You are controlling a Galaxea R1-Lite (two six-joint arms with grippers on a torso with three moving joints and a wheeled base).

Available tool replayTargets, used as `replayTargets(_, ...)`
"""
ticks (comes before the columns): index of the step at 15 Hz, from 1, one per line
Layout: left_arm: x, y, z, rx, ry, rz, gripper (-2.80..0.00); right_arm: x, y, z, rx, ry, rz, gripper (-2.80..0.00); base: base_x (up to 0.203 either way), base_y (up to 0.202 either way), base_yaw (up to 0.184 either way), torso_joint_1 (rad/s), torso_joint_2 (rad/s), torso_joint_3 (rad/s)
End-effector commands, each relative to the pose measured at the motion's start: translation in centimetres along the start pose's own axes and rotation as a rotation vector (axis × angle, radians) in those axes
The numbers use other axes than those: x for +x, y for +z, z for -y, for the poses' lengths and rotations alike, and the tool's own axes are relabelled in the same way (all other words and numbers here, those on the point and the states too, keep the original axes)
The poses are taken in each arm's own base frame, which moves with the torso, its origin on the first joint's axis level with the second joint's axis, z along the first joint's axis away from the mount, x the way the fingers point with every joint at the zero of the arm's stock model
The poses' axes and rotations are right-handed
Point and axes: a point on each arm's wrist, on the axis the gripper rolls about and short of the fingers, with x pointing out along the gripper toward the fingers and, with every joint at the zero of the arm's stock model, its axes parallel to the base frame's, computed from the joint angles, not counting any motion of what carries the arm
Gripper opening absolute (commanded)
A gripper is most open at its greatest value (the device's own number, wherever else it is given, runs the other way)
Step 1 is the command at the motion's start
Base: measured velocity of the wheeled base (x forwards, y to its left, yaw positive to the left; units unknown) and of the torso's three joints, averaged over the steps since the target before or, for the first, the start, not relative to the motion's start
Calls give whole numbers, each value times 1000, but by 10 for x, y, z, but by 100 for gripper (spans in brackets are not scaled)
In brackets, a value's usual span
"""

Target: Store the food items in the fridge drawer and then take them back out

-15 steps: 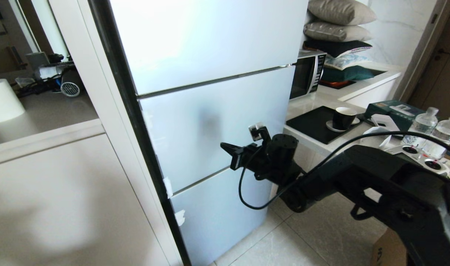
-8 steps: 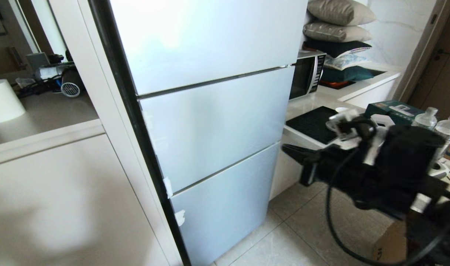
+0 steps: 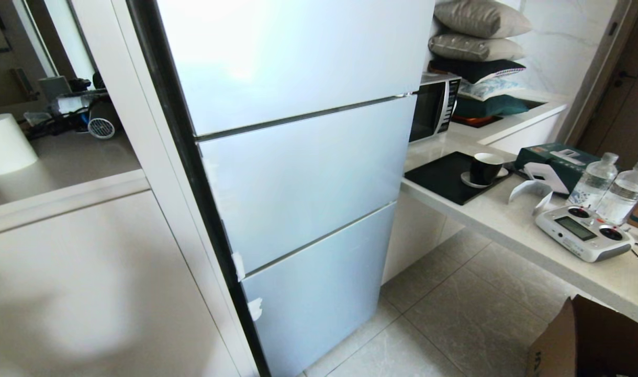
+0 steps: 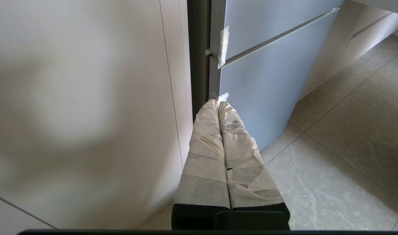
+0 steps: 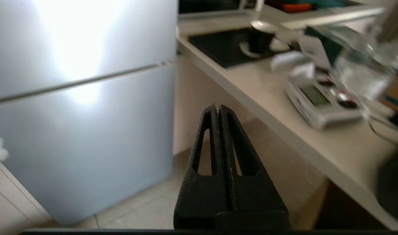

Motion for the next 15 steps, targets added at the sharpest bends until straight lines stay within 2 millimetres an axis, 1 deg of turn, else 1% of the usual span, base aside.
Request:
replayTargets(1,0,0,0,0,1,0,-280,-47,-31,10,23,-41,43,-280,0,0,0,0,0,0)
replayTargets(3,0,0,0,0,1,0,-280,-52,-62,7,12,8,-145,-280,0,0,0,0,0,0)
replayTargets(4,0,0,0,0,1,0,-280,-53,-69,6,-4,35,-231,-280,0,0,0,0,0,0)
replayTargets(5,0,0,0,0,1,0,-280,-56,-72,6,-27,48,-307,-280,0,0,0,0,0,0)
replayTargets(7,0,0,0,0,1,0,-280,-55,-70,6,-63,38,-376,-280,0,0,0,0,0,0)
replayTargets(9,0,0,0,0,1,-1,-280,-52,-70,5,-98,-57,-437,-280,0,0,0,0,0,0)
replayTargets(10,0,0,0,0,1,0,-280,-53,-70,4,-101,-87,-438,-280,0,0,0,0,0,0)
replayTargets(11,0,0,0,0,1,0,-280,-56,-70,3,-98,-82,-400,-280,0,0,0,0,0,0)
replayTargets(13,0,0,0,0,1,0,-280,-69,-71,2,-98,-40,-250,-280,0,0,0,0,0,0)
replayTargets(15,0,0,0,-3,1,-2,-280,-80,-78,0,-86,-7,-117,-280,0,0,0,0,0,0)
